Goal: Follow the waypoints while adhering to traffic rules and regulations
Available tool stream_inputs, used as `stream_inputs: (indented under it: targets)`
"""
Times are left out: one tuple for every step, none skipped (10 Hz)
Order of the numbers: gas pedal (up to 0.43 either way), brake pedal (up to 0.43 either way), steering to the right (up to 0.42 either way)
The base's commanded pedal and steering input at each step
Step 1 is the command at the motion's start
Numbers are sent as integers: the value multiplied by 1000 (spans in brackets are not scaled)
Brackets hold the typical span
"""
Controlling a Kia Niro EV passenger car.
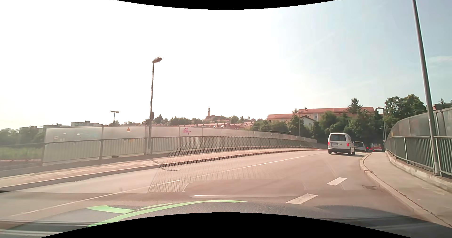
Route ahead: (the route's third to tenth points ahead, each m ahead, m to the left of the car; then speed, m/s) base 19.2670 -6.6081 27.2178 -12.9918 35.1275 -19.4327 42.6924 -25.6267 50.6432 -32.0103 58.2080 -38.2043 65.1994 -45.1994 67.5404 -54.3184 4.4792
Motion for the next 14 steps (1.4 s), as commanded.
stream_inputs:
  targets:
    - [370, 0, 249]
    - [370, 0, 249]
    - [370, 0, 249]
    - [370, 0, 249]
    - [370, 0, 249]
    - [370, 0, 249]
    - [358, 0, 249]
    - [339, 0, 249]
    - [339, 0, 247]
    - [339, 0, 243]
    - [339, 0, 238]
    - [339, 0, 234]
    - [339, 0, 228]
    - [339, 0, 218]
